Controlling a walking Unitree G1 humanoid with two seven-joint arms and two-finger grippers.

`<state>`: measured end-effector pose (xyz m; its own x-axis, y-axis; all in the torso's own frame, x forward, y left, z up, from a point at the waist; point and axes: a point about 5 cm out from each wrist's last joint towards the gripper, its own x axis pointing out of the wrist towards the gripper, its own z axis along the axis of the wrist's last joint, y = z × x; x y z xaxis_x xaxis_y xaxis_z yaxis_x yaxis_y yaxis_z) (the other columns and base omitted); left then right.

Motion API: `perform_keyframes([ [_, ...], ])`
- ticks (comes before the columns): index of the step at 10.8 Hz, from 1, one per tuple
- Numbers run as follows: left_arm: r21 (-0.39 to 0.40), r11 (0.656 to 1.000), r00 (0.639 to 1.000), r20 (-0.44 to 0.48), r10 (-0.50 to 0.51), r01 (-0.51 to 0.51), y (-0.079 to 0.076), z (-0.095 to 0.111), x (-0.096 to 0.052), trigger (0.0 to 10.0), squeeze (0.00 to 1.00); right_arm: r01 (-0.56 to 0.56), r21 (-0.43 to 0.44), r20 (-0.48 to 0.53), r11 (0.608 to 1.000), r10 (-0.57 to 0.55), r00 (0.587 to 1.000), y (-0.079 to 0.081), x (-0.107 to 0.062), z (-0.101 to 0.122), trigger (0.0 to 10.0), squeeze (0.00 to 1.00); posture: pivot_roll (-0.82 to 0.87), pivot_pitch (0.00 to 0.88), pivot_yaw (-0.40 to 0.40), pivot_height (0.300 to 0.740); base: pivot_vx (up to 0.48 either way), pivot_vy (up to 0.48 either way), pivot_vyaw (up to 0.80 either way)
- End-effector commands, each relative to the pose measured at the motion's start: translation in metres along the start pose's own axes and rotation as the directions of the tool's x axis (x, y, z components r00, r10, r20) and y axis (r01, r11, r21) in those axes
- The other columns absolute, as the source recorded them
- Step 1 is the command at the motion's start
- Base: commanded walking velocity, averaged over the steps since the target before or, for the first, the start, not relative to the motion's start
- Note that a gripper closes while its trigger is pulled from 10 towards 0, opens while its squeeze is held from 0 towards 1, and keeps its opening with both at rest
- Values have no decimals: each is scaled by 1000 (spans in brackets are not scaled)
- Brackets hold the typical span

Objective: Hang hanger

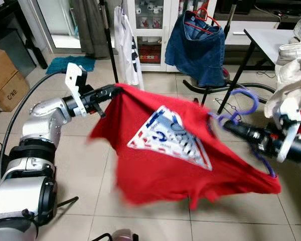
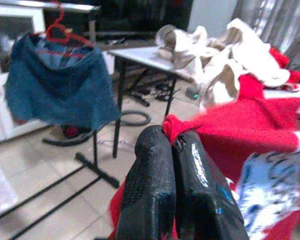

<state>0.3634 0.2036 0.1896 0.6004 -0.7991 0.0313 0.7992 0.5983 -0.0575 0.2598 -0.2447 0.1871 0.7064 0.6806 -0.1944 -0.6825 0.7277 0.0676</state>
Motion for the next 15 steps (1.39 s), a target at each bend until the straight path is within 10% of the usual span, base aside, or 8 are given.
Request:
perform_keyframes([
  [1, 32, 999, 999, 28, -22, 21, -4, 6, 3, 0, 0, 23, -21, 64, 1000, -21, 998, -3, -2, 12, 10000, 0, -22, 0, 49, 740, 0, 0, 0],
  [4, 50, 989, 986, -95, -136, 142, -36, -37, 10, 0, 0, 226, 72, 253, 971, -237, 938, -27, 2, 40, 10000, 0, -25, 0, 49, 740, 0, 0, 0],
  [8, 96, 986, 982, -150, -118, 133, -49, -57, 17, 0, 0, 159, 130, 380, 979, -198, 904, -22, 10, 62, 10000, 0, -22, 0, 38, 740, 0, 0, 0],
  [9, 100, 991, 987, -144, -78, 93, -44, -54, 18, 10000, 0, 137, 92, 342, 986, -160, 926, -16, 14, 59, 10000, 0, -23, 0, 38, 740, 0, 0, 0],
  [10, 85, 994, 988, -141, -63, 76, -41, -52, 16, 10000, 1000, 147, 76, 304, 986, -163, 939, -14, 15, 54, 10000, 0, -24, 0, 40, 740, 0, 0, 0],
  [13, 101, 995, 995, -90, 33, -24, -38, -47, 16, 10000, 1000, 285, 55, 142, 957, -290, 946, -17, 21, 32, 10000, 0, -24, 0, 40, 740, 0, 0, 0],
  [14, 77, 995, 995, -81, 66, -60, -38, -49, 14, 10000, 439, 329, 23, 77, 944, -329, 941, -14, 26, 20, 10000, 0, -23, 0, 41, 740, 0, 0, 0],
  [15, 91, 990, 991, -68, 112, -106, -37, -50, 13, 10000, 224, 358, 0, 45, 934, -358, 933, -13, 28, 13, 10000, 0, -25, 0, 43, 740, 0, 0, 0],
])
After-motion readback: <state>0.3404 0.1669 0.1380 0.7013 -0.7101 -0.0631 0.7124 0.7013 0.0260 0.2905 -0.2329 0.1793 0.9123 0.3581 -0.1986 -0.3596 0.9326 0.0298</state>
